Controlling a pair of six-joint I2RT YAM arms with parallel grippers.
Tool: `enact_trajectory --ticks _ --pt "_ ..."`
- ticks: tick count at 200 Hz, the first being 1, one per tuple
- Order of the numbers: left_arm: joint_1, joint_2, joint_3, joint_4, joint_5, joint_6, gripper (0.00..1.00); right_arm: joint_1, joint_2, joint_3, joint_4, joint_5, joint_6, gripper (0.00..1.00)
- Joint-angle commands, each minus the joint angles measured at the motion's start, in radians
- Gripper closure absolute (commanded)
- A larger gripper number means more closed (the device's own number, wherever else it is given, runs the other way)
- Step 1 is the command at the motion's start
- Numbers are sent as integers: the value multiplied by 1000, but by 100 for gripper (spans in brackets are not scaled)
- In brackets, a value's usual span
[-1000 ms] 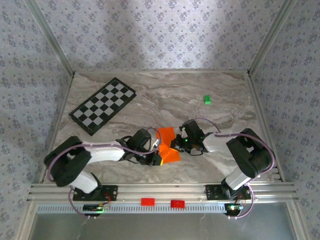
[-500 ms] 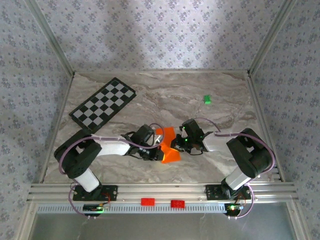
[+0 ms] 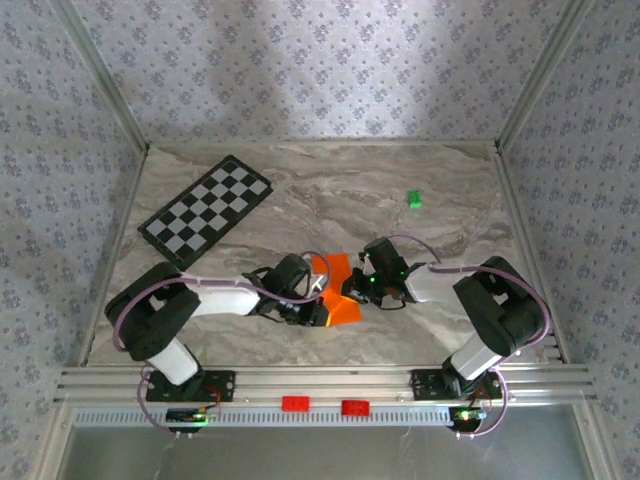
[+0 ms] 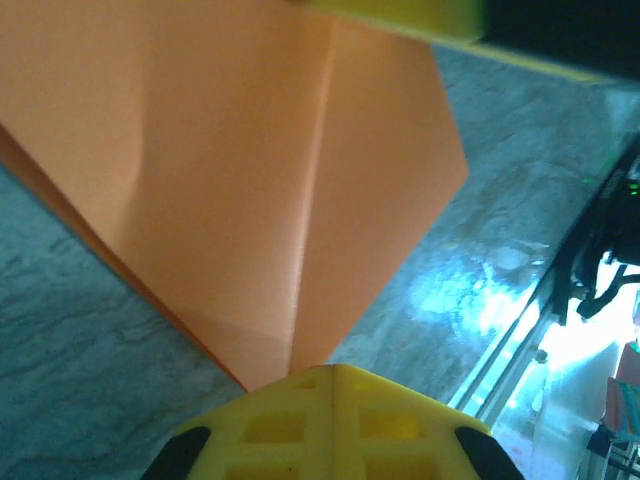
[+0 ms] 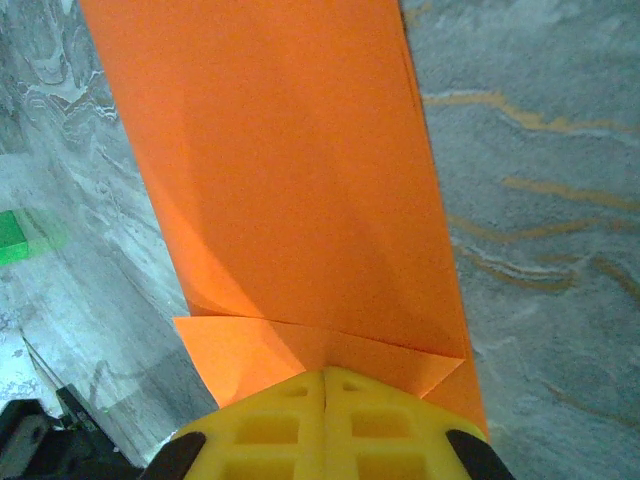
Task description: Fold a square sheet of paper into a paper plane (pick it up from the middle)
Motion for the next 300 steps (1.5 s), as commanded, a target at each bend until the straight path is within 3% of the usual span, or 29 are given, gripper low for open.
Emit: enact_trajectory --ticks 1,70,126,173,223,265,300 --pt "-5 -43 33 -17 -36 9 100 -7 20 -22 -141 95 -16 100" --pt "-1 124 28 45 -29 7 100 -7 24 -11 -129 83 -13 100" --pt "-11 116 -89 97 -48 -21 100 -33 -93 -26 -27 40 -26 100" --pt "-9 129 -60 61 -80 -3 100 51 -144 -10 -49 70 -33 100" --pt "-10 134 -68 78 -78 -10 100 141 -82 -43 -4 77 0 100" --pt "-9 136 -74 80 -73 -8 100 119 -17 -72 -20 64 -6 100" --pt "-9 137 -77 85 -72 -11 100 71 -53 -88 -6 56 3 100"
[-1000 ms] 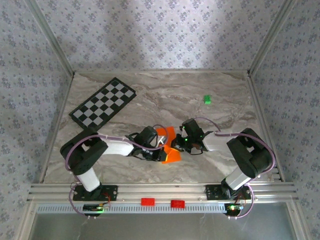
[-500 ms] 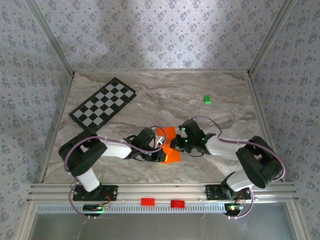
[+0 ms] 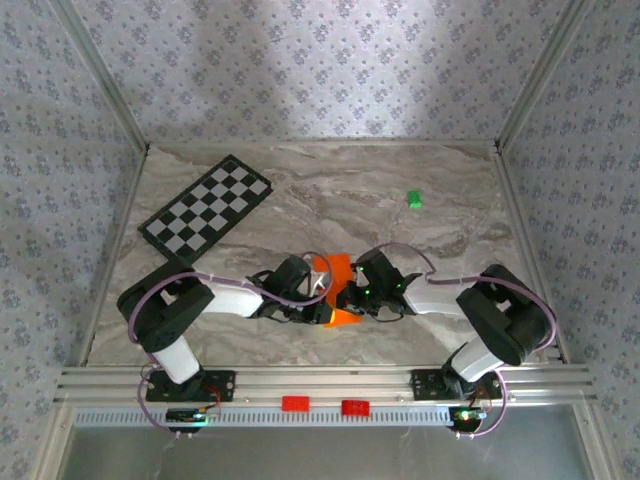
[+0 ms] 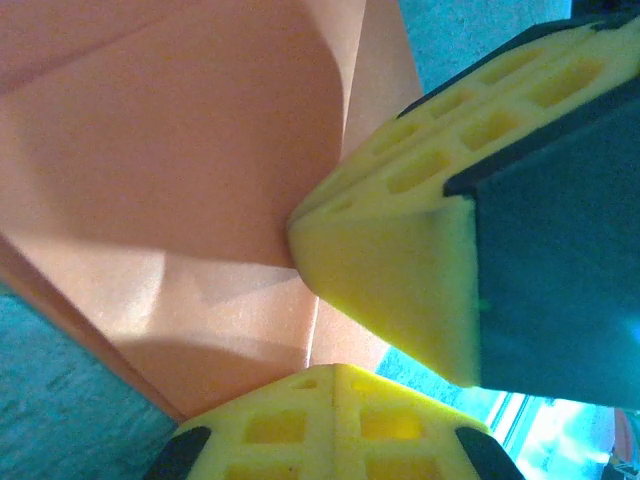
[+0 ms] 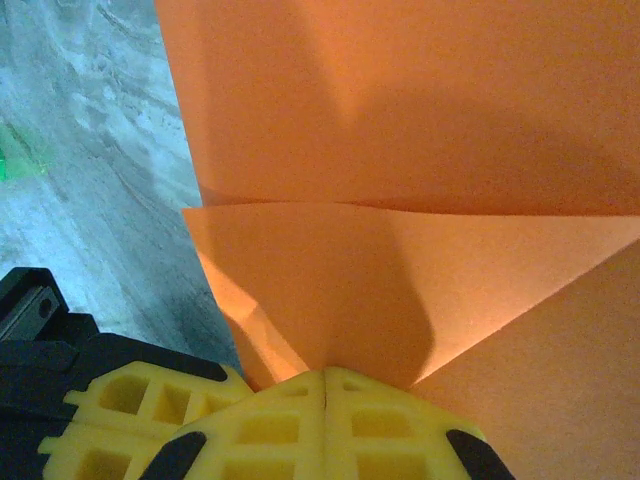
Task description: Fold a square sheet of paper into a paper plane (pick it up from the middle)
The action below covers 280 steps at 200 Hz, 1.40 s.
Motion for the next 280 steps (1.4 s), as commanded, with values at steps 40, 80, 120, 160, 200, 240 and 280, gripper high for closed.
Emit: enact_trajectory --ticks 40,80,120,160,200,240,280 --pt "-10 50 -40 -113 -47 13 100 -26 -46 27 -34 8 1 100" --pt "-10 50 -41 -110 -47 11 100 18 -2 18 13 3 17 100" --pt "-8 49 -45 -116 -45 16 100 -74 14 -41 1 11 19 100" --pt "-6 51 -44 -120 -41 19 100 -180 -1 -21 -20 -11 -14 100" --pt "-3 50 -36 -115 -21 17 100 -201 -77 32 -69 -25 -50 100" --pt "6 53 -29 -105 -4 16 100 -152 -77 70 -87 -41 -52 100" --pt "9 50 -32 -107 -2 17 100 -146 4 46 -59 -20 -27 100"
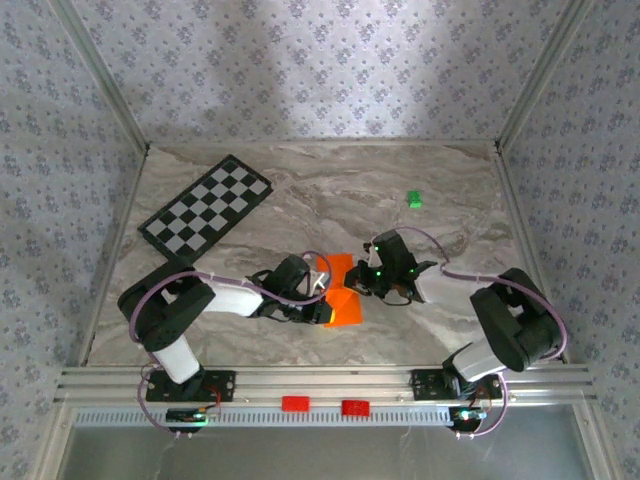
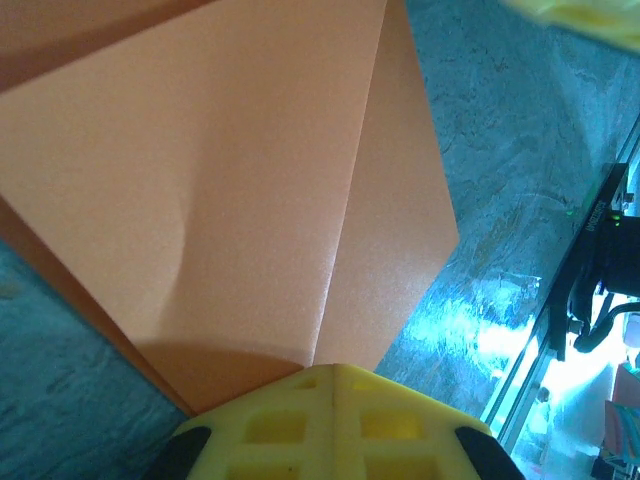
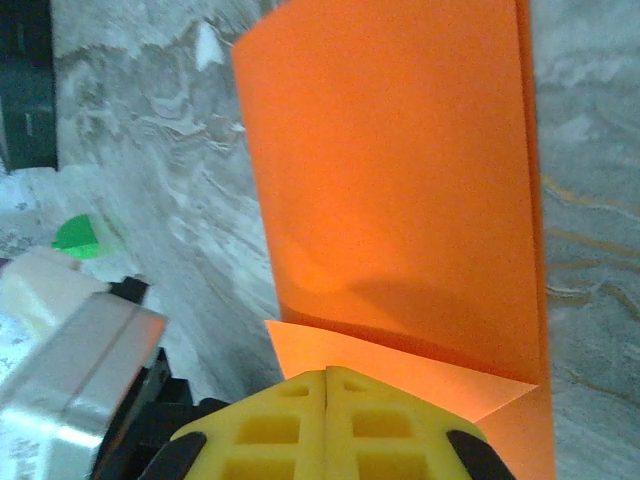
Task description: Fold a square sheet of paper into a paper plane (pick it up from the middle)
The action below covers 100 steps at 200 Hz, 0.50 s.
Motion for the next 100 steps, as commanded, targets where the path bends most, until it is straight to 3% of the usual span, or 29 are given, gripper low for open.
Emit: enact_trajectory --ticks 1,57,100 --pt "0 43 -31 -114 -27 17 100 -4 52 -12 -16 22 8 100" --pt "1 9 -20 -111 -6 3 100 -60 109 -95 36 32 35 100" --pt "14 -60 86 -176 -1 16 100 -57 124 -94 25 32 27 100"
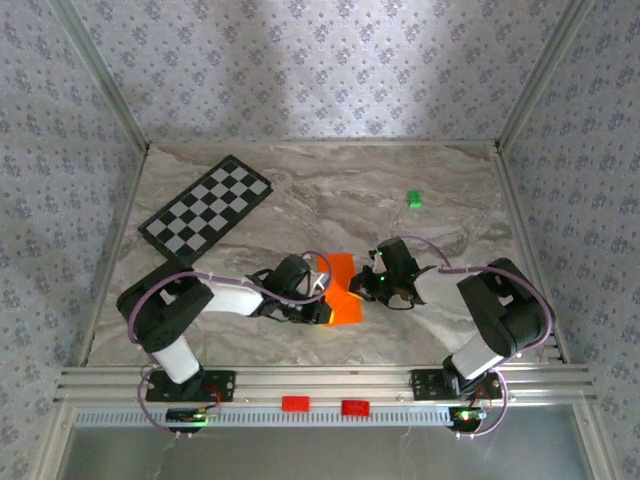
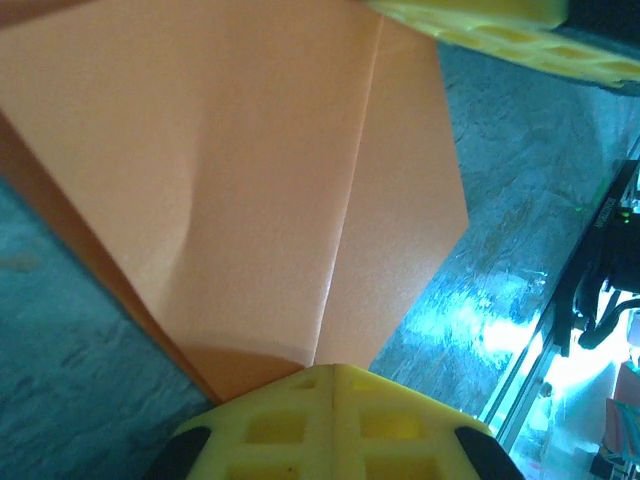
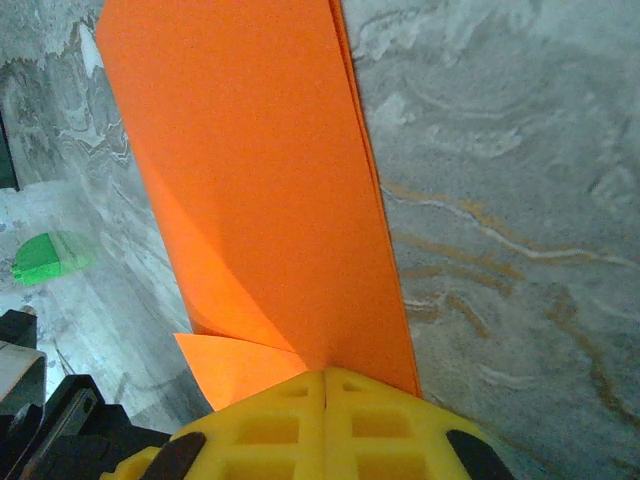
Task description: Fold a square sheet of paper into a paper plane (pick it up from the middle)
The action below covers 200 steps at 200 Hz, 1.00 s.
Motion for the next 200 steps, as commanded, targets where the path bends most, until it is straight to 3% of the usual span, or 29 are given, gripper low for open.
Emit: enact_trajectory --ticks 1,37,107,165,200 --pt "10 -47 69 -107 -2 16 100 -8 47 -31 -72 64 1 100" --pt "32 -28 147 -116 0 23 99 -3 50 -37 -71 67 3 100" --pt "30 151 220 -116 53 53 100 -2 51 -32 -83 70 -6 100" --pt "22 106 76 -130 56 93 98 -6 56 -26 -117 71 -22 100" --pt "-2 39 78 -250 26 158 97 -9 60 -27 -111 72 -20 100"
